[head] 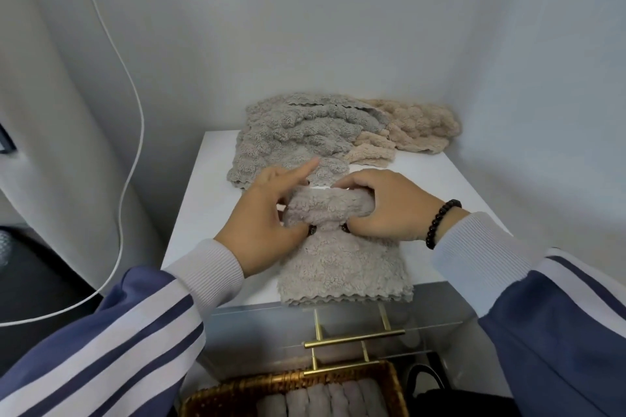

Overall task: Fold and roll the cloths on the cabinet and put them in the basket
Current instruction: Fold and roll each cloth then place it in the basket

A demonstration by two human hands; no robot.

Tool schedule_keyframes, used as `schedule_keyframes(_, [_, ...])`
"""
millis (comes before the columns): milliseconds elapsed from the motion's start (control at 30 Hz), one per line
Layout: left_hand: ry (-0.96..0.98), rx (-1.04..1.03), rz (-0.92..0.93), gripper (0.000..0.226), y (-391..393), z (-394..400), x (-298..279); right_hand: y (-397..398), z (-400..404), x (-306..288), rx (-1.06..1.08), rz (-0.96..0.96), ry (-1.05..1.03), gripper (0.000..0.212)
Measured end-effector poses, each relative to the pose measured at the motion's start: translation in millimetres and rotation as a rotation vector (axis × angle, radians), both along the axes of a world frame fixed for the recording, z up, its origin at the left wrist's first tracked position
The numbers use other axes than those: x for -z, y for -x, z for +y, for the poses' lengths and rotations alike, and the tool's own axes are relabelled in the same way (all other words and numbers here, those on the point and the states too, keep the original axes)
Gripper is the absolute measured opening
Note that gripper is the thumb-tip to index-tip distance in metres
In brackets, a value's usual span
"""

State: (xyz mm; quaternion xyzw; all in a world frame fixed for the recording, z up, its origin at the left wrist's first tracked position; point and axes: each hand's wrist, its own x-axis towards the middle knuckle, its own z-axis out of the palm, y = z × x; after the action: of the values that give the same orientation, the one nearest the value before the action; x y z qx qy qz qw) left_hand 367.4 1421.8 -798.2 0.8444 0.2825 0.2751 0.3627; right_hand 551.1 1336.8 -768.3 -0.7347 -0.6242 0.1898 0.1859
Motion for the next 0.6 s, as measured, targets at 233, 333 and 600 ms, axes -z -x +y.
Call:
schedule_keyframes(233, [-0.357,-0.046,0.051,0.046,-3.0,-15.3,-0.1,-3.8,-4.8,8.7,0.312,-0.075,-0.021,0.028])
schedule_keyframes(333, [-0.448,0.102,0.288,0.056,-5.4,-41.6,6.0,-8.7,-13.3,13.2,0.437,-0.028,-0.03,0.044])
schedule_keyframes(600, [-0.362,0.1,0.729,0.07,-3.9,-52.1,13.7,-3.5,-47.7,12.7,0.547,-0.008,-0.151,0.023])
